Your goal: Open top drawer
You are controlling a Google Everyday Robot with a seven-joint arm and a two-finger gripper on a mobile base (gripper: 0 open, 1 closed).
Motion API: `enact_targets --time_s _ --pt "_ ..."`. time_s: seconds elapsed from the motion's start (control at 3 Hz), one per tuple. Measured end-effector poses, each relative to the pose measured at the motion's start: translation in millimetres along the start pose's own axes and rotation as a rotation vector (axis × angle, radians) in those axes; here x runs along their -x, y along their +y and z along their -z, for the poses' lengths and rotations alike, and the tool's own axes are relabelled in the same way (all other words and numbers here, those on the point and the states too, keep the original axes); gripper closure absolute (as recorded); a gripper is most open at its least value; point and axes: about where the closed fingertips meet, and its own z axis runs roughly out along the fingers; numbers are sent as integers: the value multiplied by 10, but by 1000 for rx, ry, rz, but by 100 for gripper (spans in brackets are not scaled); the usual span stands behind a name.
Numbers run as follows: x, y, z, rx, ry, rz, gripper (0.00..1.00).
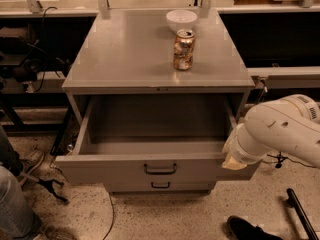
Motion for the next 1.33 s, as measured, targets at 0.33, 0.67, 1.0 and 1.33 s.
enact_targets --time_s 0.33,0.67,1.0,1.33 --pt "-63 405 72 31 -6 -57 100" --pt "-60 406 93 32 -6 -60 100" --pt "-56 400 113 32 -6 -60 82" --pt "-54 403 116 32 -5 -58 59"
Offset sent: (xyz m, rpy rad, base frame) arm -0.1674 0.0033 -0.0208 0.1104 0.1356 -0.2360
